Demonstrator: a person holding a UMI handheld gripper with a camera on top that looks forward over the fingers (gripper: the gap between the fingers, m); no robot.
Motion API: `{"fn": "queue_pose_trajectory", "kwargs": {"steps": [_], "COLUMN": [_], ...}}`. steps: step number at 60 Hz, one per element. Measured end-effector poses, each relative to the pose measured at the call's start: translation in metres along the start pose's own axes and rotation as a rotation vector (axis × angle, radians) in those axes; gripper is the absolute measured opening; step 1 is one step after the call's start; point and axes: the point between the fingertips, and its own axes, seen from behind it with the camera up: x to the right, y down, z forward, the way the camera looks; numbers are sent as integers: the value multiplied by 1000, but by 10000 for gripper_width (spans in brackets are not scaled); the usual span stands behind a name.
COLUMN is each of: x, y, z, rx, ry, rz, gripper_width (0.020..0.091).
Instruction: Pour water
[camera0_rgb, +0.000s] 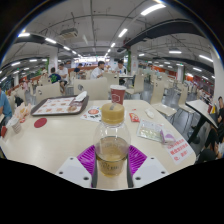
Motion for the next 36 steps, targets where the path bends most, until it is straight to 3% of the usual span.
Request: {"fn": "queue_pose_trajectory", "kwargs": {"steps": [13,22,36], "x": [-11,-43,-174], "y": [-32,-100,-207], "z": [-6,-14,-35], "rx": [32,99,207], "ry": [82,185,399], "rz": [-92,-268,-767], "gripper_width": [400,398,399]}}
